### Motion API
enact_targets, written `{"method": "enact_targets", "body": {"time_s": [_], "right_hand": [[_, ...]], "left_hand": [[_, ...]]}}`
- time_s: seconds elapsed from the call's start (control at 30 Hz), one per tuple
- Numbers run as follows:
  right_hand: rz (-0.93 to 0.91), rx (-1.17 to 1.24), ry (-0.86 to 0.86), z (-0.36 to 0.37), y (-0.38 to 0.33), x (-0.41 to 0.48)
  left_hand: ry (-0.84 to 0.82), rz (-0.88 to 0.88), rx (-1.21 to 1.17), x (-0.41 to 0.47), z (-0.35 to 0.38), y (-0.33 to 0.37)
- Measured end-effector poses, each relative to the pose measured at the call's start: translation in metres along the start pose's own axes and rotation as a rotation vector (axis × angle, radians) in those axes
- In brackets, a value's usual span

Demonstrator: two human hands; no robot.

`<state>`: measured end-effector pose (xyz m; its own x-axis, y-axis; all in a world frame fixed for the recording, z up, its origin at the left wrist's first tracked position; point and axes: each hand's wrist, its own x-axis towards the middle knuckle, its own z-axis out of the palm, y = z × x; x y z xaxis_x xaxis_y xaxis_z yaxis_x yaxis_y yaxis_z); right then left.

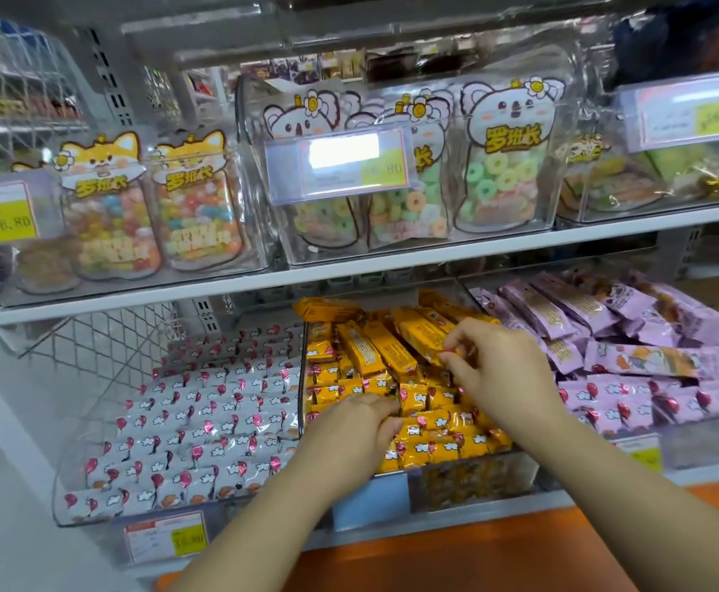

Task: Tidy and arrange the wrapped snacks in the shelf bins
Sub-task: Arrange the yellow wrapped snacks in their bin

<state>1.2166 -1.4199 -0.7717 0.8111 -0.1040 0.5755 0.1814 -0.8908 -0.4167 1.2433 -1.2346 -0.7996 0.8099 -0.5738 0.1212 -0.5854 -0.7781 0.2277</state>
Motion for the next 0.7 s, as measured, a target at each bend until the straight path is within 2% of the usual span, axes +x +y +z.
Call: {"method": "enact_targets", "body": {"time_s": [0.07,0.13,0.23,0.3,0.37,0.43,0.5,0.7], "right_hand": [[-0.052,0.054,0.05,-0.007,-0.003,-0.004],[-0.185,0.091,0.083,-0.011,-0.008,-0.011],[-0.396,0.113,0.055,-0.009,-0.014,-0.024],[-0.447,0.166,-0.004,-0.008,-0.016,-0.029],[-0.368,0.284,-0.031,-0.01,-0.018,-0.03],[-0.212,0.419,-0.044,-0.017,-0.022,-0.029],[-0.037,0.566,-0.064,-0.025,-0.026,-0.027],[0.318,0.92,-0.033,-0.028,-0.022,-0.018]], "left_hand": [[0.138,-0.058,-0.173,-0.002,-0.008,0.006],[0.253,-0.151,-0.377,-0.003,-0.017,0.014],[0.2,-0.245,-1.016,-0.002,-0.025,0.022],[0.129,-0.314,-1.307,-0.003,-0.029,0.026],[0.147,-0.368,-1.489,-0.004,-0.03,0.029],[0.223,-0.41,-1.605,-0.004,-0.032,0.026],[0.281,-0.434,-1.641,-0.004,-0.035,0.021],[0.232,-0.489,-1.727,0.0,-0.033,0.023]]}}
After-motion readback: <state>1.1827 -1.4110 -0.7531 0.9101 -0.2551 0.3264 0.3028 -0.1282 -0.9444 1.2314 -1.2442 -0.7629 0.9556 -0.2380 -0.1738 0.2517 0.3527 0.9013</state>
